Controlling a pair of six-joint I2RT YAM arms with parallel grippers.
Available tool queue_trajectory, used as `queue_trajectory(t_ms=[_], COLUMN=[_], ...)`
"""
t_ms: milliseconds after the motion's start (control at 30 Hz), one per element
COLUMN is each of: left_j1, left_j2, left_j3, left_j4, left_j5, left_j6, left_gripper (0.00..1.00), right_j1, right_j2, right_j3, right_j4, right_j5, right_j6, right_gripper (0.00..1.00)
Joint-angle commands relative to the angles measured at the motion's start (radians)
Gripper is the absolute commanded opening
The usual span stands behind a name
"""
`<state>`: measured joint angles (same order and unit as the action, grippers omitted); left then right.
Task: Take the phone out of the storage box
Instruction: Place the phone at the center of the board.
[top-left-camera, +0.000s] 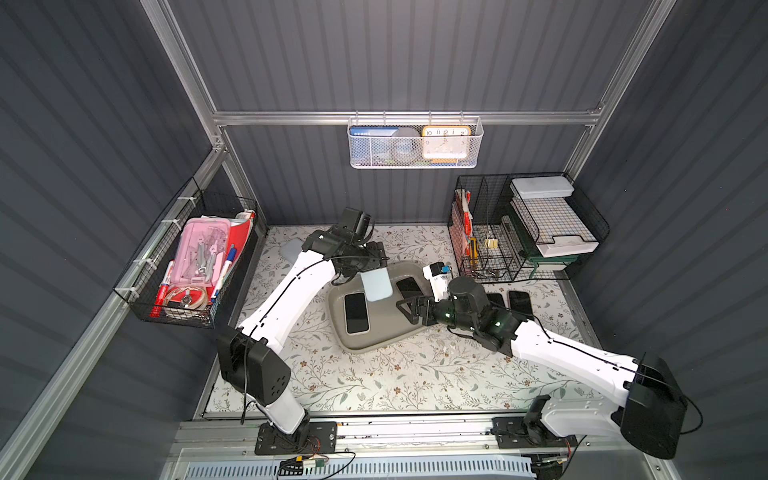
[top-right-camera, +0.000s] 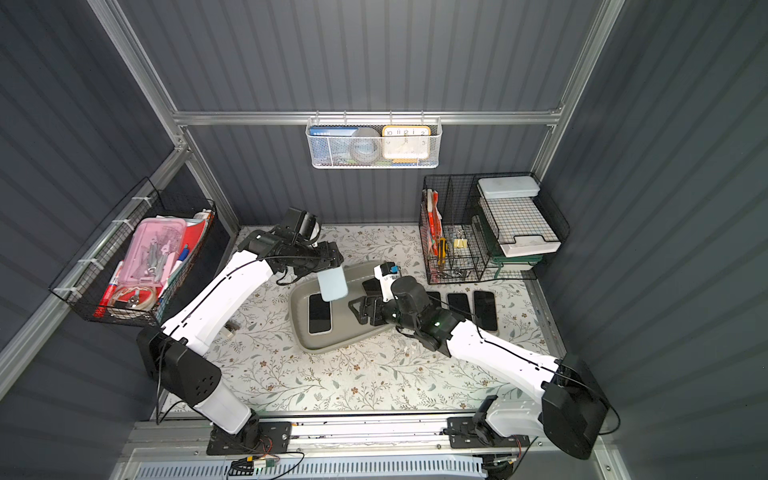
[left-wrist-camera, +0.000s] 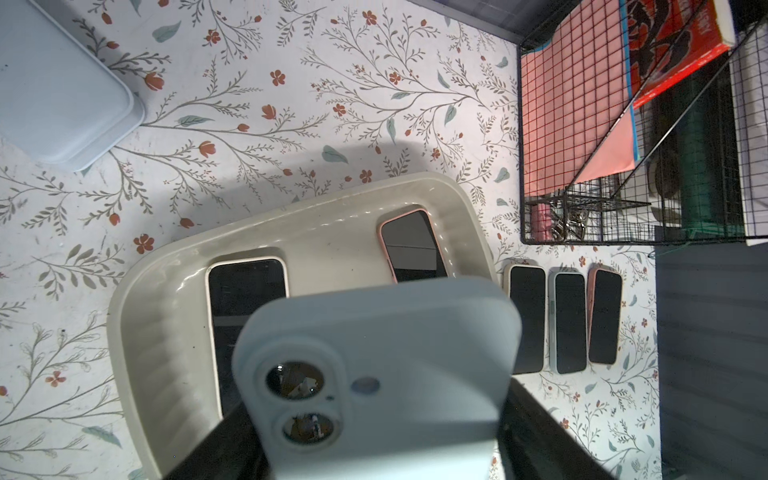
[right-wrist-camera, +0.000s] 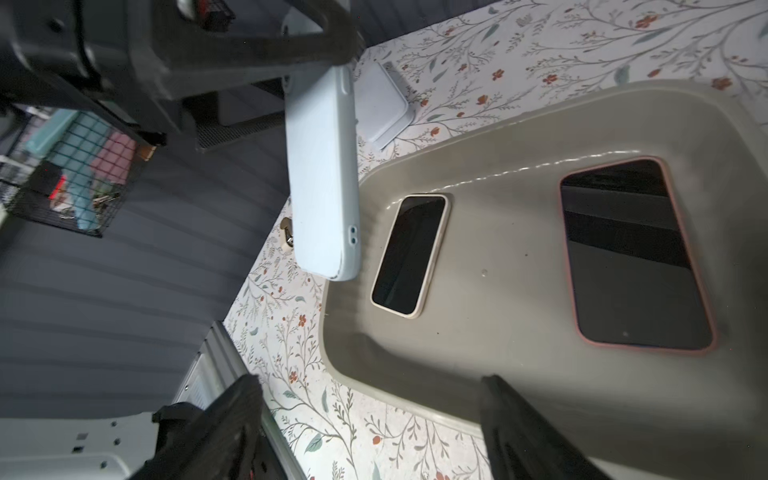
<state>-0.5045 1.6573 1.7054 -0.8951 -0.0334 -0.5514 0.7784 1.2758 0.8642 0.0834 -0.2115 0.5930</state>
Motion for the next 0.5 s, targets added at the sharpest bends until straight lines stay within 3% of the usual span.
queue_trajectory(t_ms=[0, 467], left_j1=[-0.003, -0.003], left_j2=[-0.040, -0.037], left_j3=[0.014, 0.010], left_j4=[0.023, 0.065], left_j5=[0.062, 0.157], left_j6=[0.050, 0.078], left_gripper=[0.24, 0.24], right_j1=[-0.028, -0.070], right_j2=[0.015, 0.224], right_j3=[0.024, 0.156], right_j4=[0.067, 0.195], right_j5=[-0.161, -0.273], right_j6=[0.026, 0.129], right_gripper=[0.80, 0.64])
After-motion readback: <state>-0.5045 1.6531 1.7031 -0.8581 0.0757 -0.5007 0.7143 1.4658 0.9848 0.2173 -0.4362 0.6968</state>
